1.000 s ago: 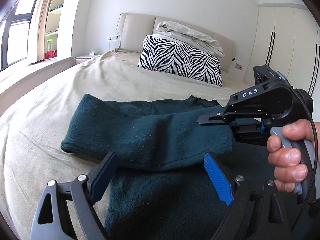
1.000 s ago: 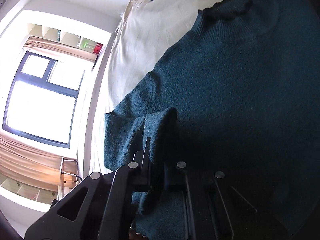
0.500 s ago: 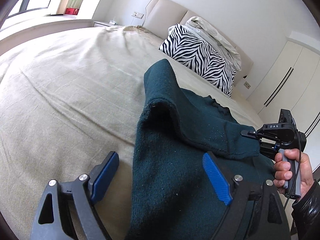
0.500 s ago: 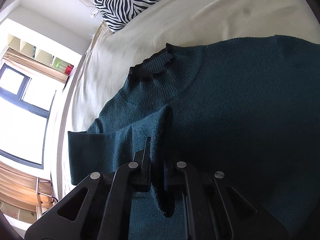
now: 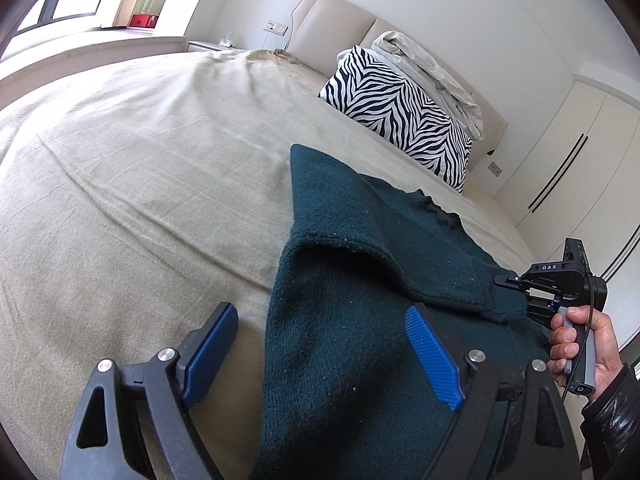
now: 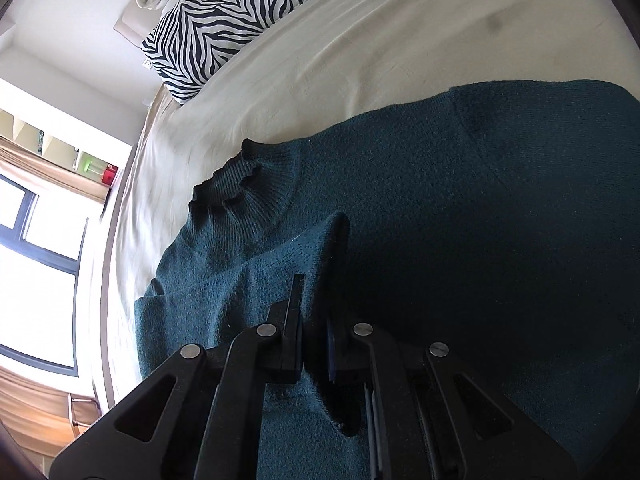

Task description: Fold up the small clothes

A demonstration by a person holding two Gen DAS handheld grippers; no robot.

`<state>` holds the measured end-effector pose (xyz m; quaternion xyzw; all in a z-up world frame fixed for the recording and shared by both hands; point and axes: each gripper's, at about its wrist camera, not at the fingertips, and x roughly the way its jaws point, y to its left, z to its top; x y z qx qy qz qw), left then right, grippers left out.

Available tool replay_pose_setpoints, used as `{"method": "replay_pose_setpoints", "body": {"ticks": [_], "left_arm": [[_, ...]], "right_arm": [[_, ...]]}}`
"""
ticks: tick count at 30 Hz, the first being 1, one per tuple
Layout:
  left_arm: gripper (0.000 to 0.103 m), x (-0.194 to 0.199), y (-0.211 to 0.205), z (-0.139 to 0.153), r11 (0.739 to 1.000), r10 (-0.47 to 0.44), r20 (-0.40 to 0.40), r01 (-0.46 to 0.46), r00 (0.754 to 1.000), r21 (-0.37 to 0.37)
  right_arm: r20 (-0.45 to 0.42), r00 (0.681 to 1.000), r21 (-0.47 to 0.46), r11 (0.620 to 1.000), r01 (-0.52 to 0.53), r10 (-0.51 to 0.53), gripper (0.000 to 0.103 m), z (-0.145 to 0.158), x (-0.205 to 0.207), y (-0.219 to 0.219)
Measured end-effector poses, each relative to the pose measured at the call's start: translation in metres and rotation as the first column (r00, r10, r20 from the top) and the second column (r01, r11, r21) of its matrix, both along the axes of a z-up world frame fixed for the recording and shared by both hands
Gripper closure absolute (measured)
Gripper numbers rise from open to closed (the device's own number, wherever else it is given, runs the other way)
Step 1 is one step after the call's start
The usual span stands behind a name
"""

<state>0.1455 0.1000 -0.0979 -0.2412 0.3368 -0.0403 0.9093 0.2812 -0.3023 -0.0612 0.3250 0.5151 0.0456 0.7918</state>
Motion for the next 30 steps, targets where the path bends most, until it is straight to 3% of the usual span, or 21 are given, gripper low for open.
{"method": "replay_pose_setpoints", "body": {"ticks": [8,14,17,20,24,30], "left_arm": [[0.015,0.003,0.002,0.0,1.0,-0.003,-0.01,0.003,1.0,0.003],[0.015,0.004,-0.001,-0.001,1.0,-0.003,-0.015,0.004,1.0,0.007],[0.015,0.004,-0.003,-0.002,1.0,-0.003,-0.018,0.003,1.0,0.012],[0.015,0.005,-0.003,-0.002,1.0,-0.003,-0.019,0.003,1.0,0.012],[0.015,0.005,-0.003,-0.002,1.0,-0.003,-0.018,0.003,1.0,0.01],[0.015,0.005,-0.002,-0.003,1.0,-0.003,-0.018,0.003,1.0,0.01]], "right_arm": [[0.011,1.0,0.008,1.0,0.016,-0.016,0.095,-0.007,-0.011,-0.006],[0.004,1.0,0.067,0.998,0.003,-0.004,0.093,-0.003,-0.027,-0.008],[0.009,0.998,0.046,0.997,-0.055,0.055,0.093,-0.003,-0.033,0.002],[-0.001,0.995,-0.033,0.995,-0.099,0.099,0.093,-0.005,-0.032,0.013],[-0.002,0.996,-0.073,0.993,-0.091,0.091,0.096,0.002,-0.031,0.011],[-0.027,0.998,-0.015,0.998,-0.057,0.057,0.096,0.009,-0.022,-0.014]]}}
